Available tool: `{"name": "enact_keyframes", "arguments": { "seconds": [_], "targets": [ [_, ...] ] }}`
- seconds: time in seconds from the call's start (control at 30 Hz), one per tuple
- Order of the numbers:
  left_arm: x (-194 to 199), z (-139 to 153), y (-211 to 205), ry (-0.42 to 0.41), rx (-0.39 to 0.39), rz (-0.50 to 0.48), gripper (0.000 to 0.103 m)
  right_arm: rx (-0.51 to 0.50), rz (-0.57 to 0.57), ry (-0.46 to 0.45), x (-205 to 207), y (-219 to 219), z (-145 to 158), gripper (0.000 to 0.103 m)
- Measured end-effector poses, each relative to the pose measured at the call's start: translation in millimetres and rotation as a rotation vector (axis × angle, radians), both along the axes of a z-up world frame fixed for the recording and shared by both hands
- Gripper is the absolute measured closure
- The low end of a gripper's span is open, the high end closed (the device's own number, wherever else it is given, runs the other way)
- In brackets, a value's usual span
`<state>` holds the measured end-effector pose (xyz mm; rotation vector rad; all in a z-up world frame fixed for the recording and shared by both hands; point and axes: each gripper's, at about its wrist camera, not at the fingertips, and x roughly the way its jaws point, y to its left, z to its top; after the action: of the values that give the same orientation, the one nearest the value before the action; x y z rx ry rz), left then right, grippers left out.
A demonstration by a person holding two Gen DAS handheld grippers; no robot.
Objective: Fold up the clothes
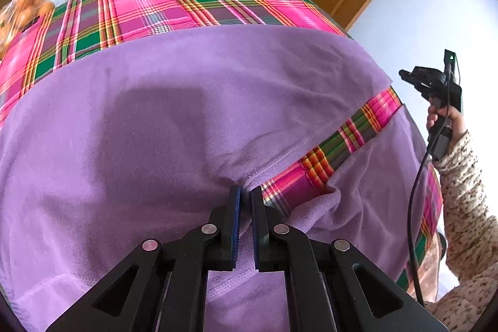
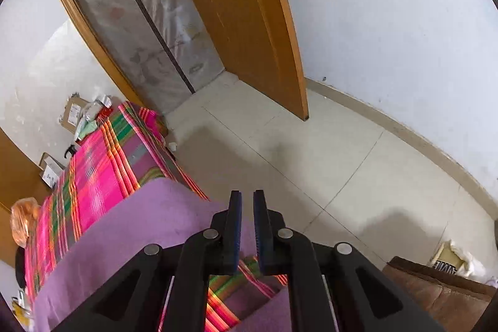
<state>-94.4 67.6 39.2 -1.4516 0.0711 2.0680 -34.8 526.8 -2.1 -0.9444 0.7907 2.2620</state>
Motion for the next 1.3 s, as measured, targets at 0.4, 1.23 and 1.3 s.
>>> {"name": "enact_keyframes", "arguments": {
  "seconds": [0.4,1.23,1.3],
  "targets": [
    [17,17,-5,0.047,0.026,-0.009,0.096,0.109,0.313,-0.08,-33,-92,15,0.087],
    [7,-6,-218,-0.012,0.06,0.496,0.084,0.17,0.945,-0.122,-52,-328,10,0.076],
    [0,-11,-234,-0.027,0.064,0.533,0.084,0.16,0.956,-0.153,-55,-340,0,0.076]
  ]
}}
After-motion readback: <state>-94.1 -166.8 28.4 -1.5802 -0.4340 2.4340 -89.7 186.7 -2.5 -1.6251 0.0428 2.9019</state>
